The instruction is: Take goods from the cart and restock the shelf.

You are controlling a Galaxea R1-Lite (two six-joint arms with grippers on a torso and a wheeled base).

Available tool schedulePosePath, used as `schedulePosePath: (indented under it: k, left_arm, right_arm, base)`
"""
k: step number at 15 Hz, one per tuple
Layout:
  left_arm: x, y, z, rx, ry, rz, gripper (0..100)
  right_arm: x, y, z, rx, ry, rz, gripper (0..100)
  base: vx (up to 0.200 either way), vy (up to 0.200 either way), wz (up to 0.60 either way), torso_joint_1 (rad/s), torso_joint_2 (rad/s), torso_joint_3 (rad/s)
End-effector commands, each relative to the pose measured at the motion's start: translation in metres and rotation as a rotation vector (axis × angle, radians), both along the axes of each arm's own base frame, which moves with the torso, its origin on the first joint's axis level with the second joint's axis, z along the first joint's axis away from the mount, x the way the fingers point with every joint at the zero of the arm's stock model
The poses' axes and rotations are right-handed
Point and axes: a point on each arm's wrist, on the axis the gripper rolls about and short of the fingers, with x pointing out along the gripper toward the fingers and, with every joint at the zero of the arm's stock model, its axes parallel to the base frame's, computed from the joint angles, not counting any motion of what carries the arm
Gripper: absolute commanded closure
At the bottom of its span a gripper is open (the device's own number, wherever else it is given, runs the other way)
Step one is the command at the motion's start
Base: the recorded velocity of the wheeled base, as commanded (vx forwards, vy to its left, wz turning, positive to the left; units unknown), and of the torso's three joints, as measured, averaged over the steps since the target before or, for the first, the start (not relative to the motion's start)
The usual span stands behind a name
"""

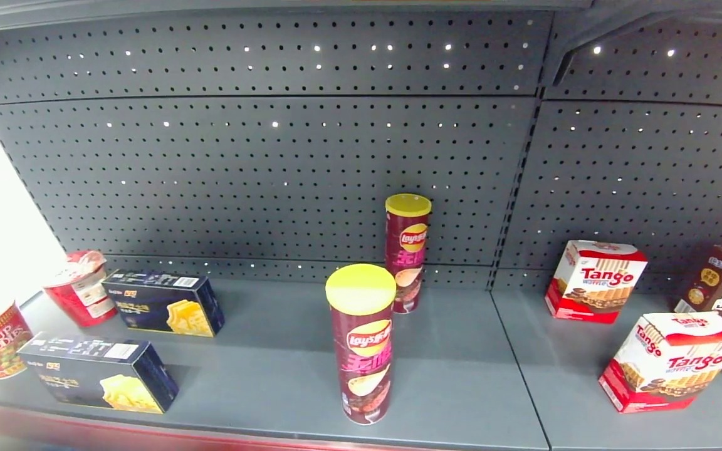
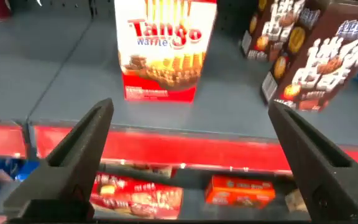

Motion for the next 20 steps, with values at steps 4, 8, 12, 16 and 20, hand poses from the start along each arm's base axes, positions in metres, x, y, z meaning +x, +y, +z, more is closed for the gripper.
schedulePosePath:
  k: [4,8,12,16,20]
  left_arm:
    - [0.0,0.0,0.0,0.0,0.001,0.001,0]
    - [0.0,0.0,0.0,0.0,0.001,0.001,0]
    - [0.0,0.0,0.0,0.005,0.0,-0.013,0]
    - [0.0,0.0,0.002,0.031,-0.01,-0.031,0]
    - [0.017,-0.005,0.105,0.221,-0.03,-0.147,0]
  right_arm:
    - [-0.009,0.0,-0.014,0.041,0.025,-0.008,0]
    - [-0.01,0.0,-0.015,0.119,0.011,-0.035,0]
    - [-0.011,0.0,-0.015,0.116,-0.008,-0.048,0]
    - [-0.016,0.0,-0.016,0.118,-0.055,-0.037,0]
    - [-0.019,0.001,-0.017,0.12,-0.094,-0.027,0]
  base:
    - [0.0,0.0,0.0,0.0,0.0,0.0]
    - [0.0,0.0,0.0,0.0,0.0,0.0]
    - [0.0,0.0,0.0,0.0,0.0,0.0]
    - [0.0,0.0,0.0,0.0,0.0,0.0]
    - [0.0,0.0,0.0,0.0,0.0,0.0]
